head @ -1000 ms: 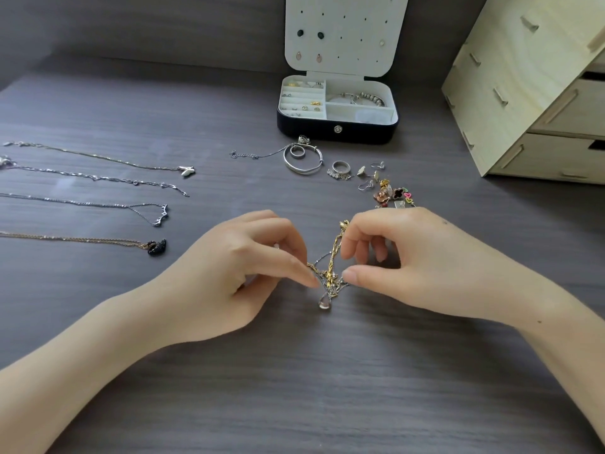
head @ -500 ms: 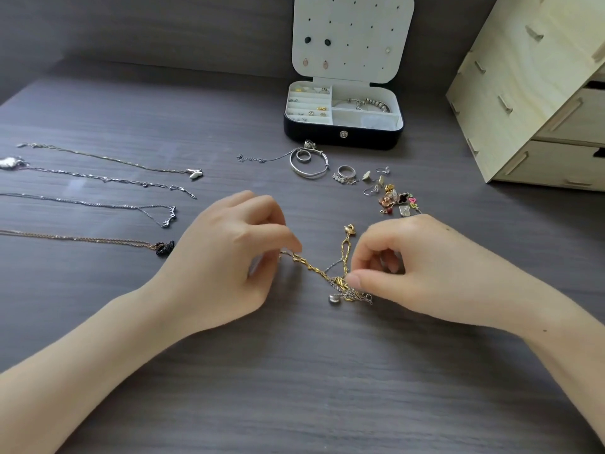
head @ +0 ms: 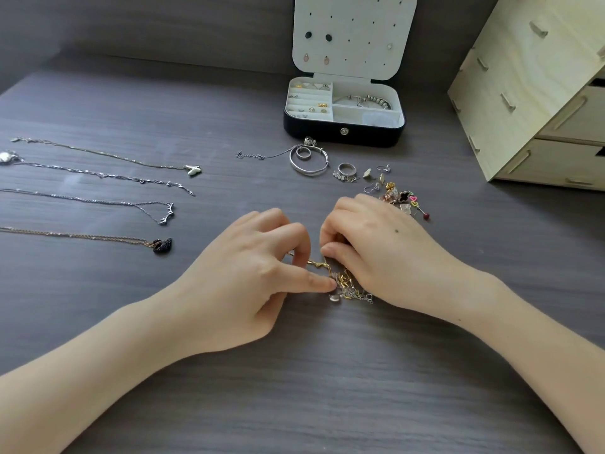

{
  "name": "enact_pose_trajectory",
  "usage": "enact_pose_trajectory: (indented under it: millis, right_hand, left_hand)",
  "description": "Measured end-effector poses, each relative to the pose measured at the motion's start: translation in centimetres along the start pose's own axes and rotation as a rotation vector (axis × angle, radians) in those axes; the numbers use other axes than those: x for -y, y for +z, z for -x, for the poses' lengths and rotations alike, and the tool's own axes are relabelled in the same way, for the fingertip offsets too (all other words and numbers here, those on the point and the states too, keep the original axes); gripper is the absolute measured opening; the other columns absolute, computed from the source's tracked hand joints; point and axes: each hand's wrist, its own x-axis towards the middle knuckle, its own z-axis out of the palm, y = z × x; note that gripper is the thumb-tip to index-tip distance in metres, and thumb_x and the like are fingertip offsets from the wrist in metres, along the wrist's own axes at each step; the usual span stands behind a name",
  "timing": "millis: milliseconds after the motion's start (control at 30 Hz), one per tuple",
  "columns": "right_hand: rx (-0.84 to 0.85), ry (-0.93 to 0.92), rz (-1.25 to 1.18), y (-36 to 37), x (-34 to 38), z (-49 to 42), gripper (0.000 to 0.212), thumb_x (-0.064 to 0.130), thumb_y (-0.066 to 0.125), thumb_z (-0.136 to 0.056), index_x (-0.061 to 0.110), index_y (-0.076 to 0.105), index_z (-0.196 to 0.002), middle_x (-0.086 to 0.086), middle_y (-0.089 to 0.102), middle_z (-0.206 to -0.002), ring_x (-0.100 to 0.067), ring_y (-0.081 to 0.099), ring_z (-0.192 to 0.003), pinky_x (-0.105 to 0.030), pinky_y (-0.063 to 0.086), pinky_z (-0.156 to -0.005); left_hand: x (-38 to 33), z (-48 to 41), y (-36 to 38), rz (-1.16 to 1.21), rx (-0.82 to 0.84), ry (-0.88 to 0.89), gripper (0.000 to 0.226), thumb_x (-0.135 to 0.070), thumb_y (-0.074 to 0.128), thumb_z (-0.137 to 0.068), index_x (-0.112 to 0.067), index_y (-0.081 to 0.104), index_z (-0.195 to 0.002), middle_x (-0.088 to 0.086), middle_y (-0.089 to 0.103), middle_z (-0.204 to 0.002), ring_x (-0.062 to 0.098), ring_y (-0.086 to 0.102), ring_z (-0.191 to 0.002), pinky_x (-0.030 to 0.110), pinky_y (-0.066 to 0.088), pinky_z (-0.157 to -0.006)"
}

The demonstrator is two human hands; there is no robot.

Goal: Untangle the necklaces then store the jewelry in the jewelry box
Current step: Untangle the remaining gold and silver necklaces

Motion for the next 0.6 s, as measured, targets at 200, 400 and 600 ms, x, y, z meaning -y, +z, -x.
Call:
enact_pose_trajectory:
  millis: [200, 400, 600]
  right_hand:
    - [-0.183, 0.125, -0.001, 0.4, -1.2, -0.4, 0.007, 0.021, 0.057, -0.087, 0.017, 0.061, -0.083, 0.009, 0.046, -0.082, -0.024, 0.053, -0.088, -0.03, 0.032, -0.073]
    - [-0.127, 0.115, -0.201, -0.5, -1.5, 0.3, 0.009, 0.035, 0.062, -0.084, 0.028, 0.06, -0.079, 0.013, 0.053, -0.074, -0.008, 0.045, -0.075, -0.023, 0.034, -0.07]
    - [0.105, 0.083, -0.257, -1.6, -1.4, 1.5, 0.017, 0.043, 0.071, -0.071, 0.033, 0.063, -0.082, 0.015, 0.054, -0.078, -0.004, 0.045, -0.081, -0.021, 0.036, -0.073]
  left_hand:
    - [0.1, 0.0, -0.1, 0.014, 0.003, -0.007, 0.047, -0.002, 0.045, -0.076, -0.033, 0.073, -0.099, -0.001, 0.058, -0.086, 0.019, 0.045, -0.074, 0.034, 0.042, -0.062]
    - [0.0, 0.0, -0.2, 0.053, -0.01, -0.016, 0.043, 0.0, 0.049, -0.075, -0.03, 0.075, -0.092, -0.002, 0.057, -0.084, 0.016, 0.043, -0.075, 0.029, 0.036, -0.064]
    - [0.0, -0.2, -0.3, 0.012, -0.031, -0.063, 0.042, 0.001, 0.054, -0.075, -0.027, 0.072, -0.1, -0.002, 0.056, -0.086, 0.021, 0.047, -0.074, 0.034, 0.041, -0.063]
